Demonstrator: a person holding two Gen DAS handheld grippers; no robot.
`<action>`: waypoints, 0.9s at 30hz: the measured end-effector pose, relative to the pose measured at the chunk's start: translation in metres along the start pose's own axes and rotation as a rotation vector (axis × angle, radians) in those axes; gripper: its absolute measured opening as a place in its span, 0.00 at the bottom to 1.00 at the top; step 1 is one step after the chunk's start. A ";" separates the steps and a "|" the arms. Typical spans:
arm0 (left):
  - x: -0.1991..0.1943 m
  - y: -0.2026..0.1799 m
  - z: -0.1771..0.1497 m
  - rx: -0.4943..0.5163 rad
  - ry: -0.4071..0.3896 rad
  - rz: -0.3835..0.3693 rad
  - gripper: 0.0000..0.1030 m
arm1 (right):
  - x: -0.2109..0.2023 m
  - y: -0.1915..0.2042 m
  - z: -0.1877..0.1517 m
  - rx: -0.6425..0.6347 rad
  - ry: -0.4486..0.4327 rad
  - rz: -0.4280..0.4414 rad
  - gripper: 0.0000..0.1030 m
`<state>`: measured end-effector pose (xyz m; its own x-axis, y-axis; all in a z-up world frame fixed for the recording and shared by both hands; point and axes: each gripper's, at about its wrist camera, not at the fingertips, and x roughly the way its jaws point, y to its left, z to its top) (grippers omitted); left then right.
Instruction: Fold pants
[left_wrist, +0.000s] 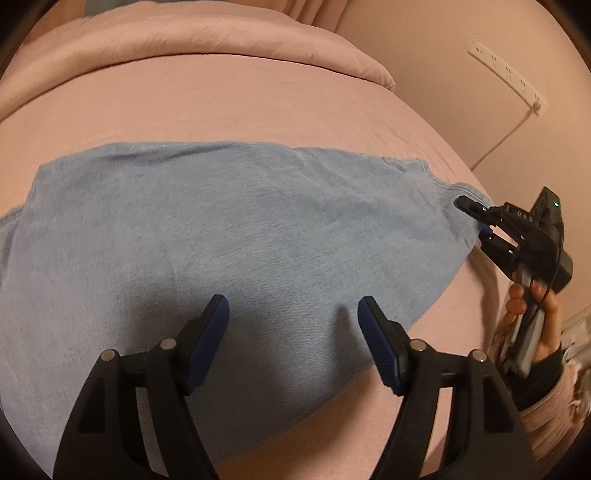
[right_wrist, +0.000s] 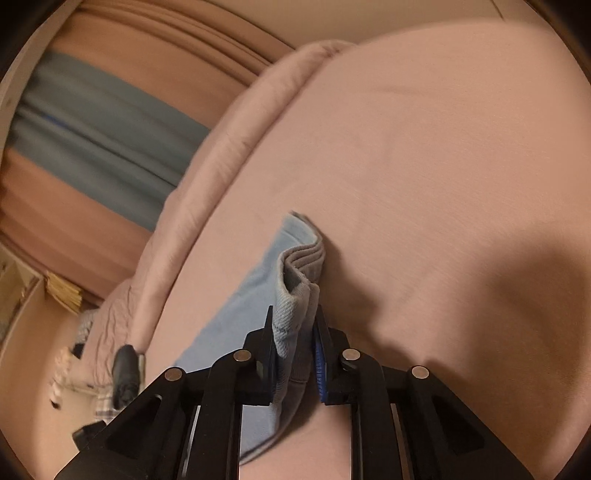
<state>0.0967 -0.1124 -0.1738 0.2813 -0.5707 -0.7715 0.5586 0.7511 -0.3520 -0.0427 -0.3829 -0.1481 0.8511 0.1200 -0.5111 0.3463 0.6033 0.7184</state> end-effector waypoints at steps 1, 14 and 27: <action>-0.002 0.002 0.001 -0.017 0.000 -0.010 0.70 | -0.004 0.014 -0.002 -0.064 -0.017 -0.020 0.17; -0.011 0.021 0.022 -0.312 -0.036 -0.351 0.70 | 0.008 0.138 -0.080 -0.665 -0.003 -0.073 0.16; 0.001 0.038 0.035 -0.496 -0.059 -0.545 0.70 | 0.021 0.181 -0.163 -0.992 0.050 -0.092 0.16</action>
<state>0.1451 -0.0964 -0.1696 0.1144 -0.9120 -0.3939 0.2164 0.4099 -0.8861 -0.0262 -0.1428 -0.1061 0.8121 0.0594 -0.5804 -0.0959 0.9949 -0.0323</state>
